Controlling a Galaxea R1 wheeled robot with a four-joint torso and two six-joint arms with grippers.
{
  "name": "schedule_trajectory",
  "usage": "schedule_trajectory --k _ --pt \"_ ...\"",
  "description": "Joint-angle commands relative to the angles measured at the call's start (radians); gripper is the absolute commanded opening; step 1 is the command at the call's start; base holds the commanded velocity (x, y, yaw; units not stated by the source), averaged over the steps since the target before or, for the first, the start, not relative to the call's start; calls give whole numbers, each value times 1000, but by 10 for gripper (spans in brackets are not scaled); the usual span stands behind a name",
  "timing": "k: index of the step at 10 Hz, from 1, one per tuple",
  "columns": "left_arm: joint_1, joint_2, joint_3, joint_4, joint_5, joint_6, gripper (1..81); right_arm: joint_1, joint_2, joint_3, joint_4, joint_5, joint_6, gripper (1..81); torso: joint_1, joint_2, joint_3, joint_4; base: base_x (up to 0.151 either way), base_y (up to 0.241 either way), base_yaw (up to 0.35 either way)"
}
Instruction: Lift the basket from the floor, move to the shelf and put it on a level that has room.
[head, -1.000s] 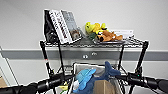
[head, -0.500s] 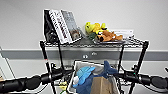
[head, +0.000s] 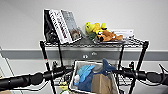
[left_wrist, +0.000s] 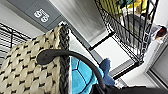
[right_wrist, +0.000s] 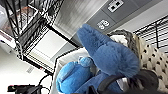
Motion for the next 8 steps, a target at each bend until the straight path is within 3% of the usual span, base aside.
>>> schedule_trajectory --k 1,6,8 --pt "-222 44 -70 -31 -5 -3 10 225 60 -59 4 39 -5 10 0 0 0 0 0 0 0" --pt "-241 148 -249 -44 47 -3 10 241 148 -191 4 25 -3 10 1 0 0 0 0 0 0" --pt "-276 196 -315 -56 98 -3 10 267 184 -250 4 3 -3 10 1 0 0 0 0 0 0"
